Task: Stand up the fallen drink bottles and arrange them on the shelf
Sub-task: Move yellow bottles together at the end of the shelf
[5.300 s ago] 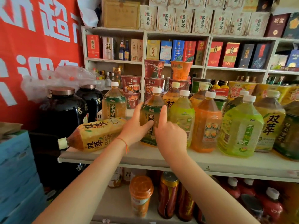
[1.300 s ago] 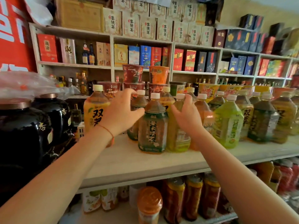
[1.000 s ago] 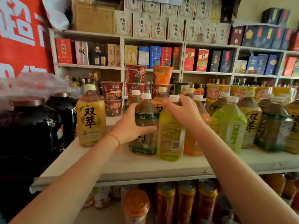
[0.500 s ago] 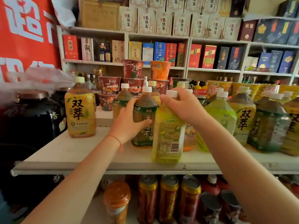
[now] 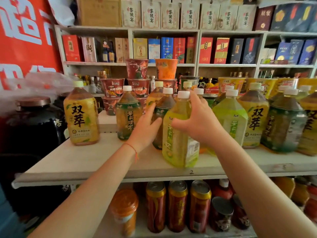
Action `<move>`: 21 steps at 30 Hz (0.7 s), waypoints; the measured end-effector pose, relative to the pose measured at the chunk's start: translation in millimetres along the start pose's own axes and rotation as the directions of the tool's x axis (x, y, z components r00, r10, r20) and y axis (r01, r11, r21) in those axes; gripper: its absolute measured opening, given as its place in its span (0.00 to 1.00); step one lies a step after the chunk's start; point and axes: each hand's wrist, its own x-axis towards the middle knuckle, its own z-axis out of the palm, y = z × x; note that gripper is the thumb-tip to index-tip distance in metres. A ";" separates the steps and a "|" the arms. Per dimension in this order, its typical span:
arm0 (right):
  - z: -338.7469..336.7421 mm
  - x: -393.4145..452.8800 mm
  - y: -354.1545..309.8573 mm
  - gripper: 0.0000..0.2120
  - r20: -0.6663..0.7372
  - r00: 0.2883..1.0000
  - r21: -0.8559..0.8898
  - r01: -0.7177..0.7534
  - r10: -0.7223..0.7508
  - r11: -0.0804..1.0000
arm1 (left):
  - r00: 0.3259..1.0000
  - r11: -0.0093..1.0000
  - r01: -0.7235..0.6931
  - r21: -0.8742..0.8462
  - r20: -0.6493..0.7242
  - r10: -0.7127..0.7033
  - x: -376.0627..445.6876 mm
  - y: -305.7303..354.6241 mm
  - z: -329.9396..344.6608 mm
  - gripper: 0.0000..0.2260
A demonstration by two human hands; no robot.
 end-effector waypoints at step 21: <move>97.4 14.7 -59.5 0.17 0.079 0.924 -0.727 0.311 -0.374 0.612 | 0.966 0.769 0.051 0.637 -0.226 0.124 29.1 -39.1 -86.4 0.29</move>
